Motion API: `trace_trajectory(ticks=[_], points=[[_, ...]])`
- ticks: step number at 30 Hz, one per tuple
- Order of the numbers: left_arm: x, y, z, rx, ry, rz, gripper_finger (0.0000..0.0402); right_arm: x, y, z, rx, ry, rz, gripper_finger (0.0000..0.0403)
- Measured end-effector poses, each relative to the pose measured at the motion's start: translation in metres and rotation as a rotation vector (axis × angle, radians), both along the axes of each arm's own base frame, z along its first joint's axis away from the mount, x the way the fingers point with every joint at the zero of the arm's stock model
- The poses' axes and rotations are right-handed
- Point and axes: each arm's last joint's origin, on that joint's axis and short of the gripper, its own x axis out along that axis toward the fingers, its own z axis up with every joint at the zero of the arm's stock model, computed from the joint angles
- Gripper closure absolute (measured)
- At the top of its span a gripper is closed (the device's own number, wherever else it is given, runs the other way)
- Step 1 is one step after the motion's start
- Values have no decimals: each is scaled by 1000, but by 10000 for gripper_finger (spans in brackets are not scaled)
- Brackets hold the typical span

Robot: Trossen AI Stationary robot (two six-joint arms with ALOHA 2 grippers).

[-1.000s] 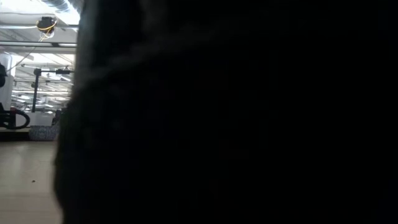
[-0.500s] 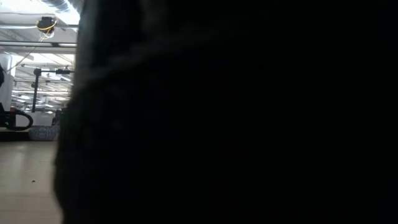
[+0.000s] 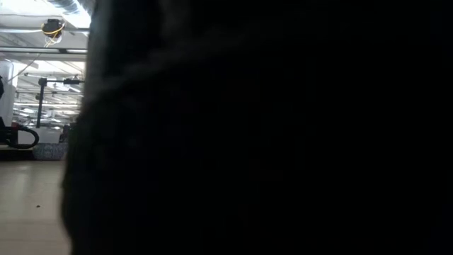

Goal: Sort clothes
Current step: Put the blue pants into the white laundry bin

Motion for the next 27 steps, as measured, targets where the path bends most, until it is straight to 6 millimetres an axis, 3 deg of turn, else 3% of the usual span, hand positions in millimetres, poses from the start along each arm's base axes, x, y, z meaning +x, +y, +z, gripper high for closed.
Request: trace_trajectory(ticks=[4,8,12,17,22,27], points=[[-1,2,3,32,-29,2,208,-10,3,24,-88,-240,116,372],[-2,5,11,105,-103,11,208,-10,5,59,-174,-228,127,372],[-2,10,14,146,-135,31,208,13,7,97,-248,-19,102,372],[-2,15,13,175,-123,51,208,65,19,134,-316,320,189,372],[-4,16,14,156,-129,56,208,116,59,146,-400,692,382,372],[-7,16,17,133,-143,56,208,149,98,148,-537,1011,339,372]])
